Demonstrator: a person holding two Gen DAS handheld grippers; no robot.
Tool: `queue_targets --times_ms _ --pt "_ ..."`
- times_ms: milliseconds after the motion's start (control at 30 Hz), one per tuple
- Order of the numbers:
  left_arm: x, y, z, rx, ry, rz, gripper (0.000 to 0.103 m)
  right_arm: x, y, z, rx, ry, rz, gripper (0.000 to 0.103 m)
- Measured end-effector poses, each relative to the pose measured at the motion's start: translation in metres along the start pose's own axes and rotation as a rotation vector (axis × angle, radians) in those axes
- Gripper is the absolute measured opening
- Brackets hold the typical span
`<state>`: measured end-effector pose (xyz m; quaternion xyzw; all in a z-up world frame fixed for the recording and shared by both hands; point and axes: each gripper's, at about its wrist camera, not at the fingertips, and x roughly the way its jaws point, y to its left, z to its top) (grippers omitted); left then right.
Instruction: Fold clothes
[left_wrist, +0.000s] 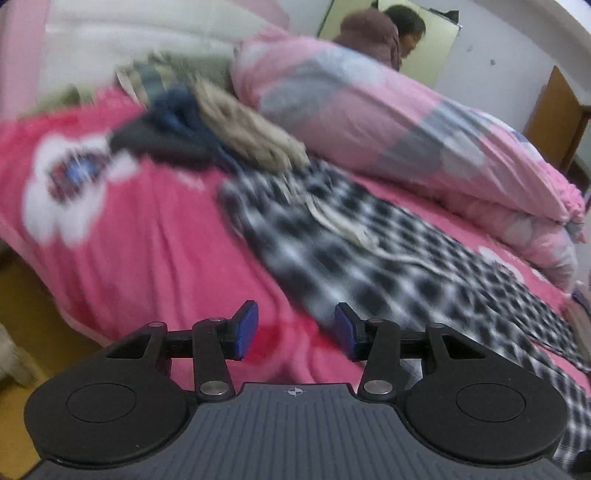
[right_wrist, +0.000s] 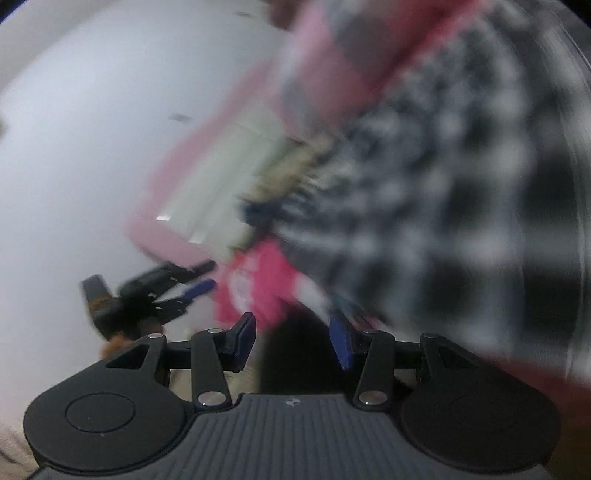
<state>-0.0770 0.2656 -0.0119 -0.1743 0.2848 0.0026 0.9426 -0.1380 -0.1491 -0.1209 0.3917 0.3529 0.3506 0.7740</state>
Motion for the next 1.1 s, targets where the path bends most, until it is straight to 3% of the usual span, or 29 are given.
queue_targets --times_ms 133,267,467,833,967,1100 --pt "0.024 0.007 -0.019 -0.039 0.036 -0.072 0.046 0.007 -0.027 -0.015 0.148 -0.05 -0.037 0.048" --pt "0.041 0.012 -0.033 -0.063 0.061 -0.131 0.046 -0.002 -0.048 -0.016 0.283 -0.098 0.01 0.047" --pt "0.046 0.015 -0.036 -0.079 0.048 -0.167 0.046 -0.016 -0.056 -0.016 0.371 -0.201 0.077 0.047" --pt "0.062 0.033 -0.036 -0.174 0.001 -0.182 0.046 0.025 -0.054 0.006 0.447 -0.177 0.051 0.045" --pt "0.07 0.044 -0.027 -0.226 -0.032 -0.156 0.046 0.04 -0.053 0.014 0.475 -0.168 0.041 0.032" --pt "0.078 0.055 -0.013 -0.264 -0.075 -0.117 0.045 0.047 -0.052 0.021 0.507 -0.158 0.042 0.026"
